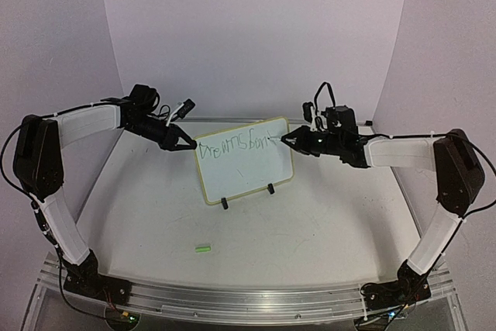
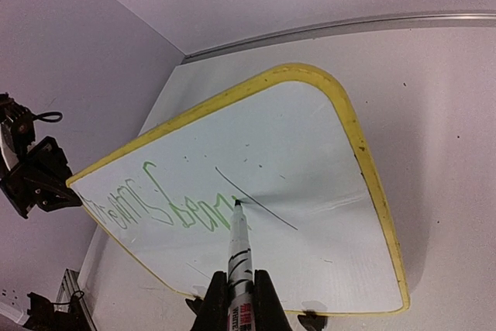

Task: Write a sentence on the whiteboard

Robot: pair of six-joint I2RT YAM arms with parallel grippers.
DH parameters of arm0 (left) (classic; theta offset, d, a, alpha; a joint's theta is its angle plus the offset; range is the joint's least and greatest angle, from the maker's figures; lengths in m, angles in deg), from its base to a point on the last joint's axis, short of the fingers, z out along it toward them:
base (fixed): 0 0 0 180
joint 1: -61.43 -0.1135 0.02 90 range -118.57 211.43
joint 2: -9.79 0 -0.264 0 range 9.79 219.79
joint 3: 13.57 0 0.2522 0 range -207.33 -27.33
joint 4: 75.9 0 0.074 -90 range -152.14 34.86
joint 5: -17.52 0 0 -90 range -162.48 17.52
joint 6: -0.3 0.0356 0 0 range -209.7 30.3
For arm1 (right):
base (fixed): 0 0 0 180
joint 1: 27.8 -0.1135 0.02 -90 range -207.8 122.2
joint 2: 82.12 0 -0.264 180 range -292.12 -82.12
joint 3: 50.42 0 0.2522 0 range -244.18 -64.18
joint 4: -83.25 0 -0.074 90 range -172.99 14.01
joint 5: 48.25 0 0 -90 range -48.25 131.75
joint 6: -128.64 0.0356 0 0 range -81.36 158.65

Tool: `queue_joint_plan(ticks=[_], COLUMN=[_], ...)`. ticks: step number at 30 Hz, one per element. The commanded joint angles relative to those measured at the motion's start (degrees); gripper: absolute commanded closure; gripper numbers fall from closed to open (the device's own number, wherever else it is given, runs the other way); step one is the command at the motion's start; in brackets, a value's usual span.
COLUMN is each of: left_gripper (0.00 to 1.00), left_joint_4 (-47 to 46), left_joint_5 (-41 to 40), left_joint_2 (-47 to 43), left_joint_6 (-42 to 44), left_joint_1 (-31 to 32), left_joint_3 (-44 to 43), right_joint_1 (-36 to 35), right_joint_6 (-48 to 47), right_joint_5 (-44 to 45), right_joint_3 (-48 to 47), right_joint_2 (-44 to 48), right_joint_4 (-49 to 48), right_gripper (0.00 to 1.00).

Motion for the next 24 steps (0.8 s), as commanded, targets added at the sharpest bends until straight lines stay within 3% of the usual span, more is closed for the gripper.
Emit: queue_joint_plan(ticks=[1,24], left_gripper=[1.0,1.0], left_joint_4=[3.95,3.94], left_joint_5=[-3.82,-3.91], left_joint_2=[-0.63,-0.76], left_joint_6=[1.92,1.9], left_joint_1=[1.32,1.36], left_joint_3=[-0.34,-0.33], right_joint_1=[0.08,-0.03], right_joint_6=[0.77,0.28], right_joint_5=[1.57,-2.08], right_joint_3=[2.22,-0.1], right_joint_2=[0.29,3.67], right_joint_4=[-0.84,-4.03], right_gripper=[1.0,1.0])
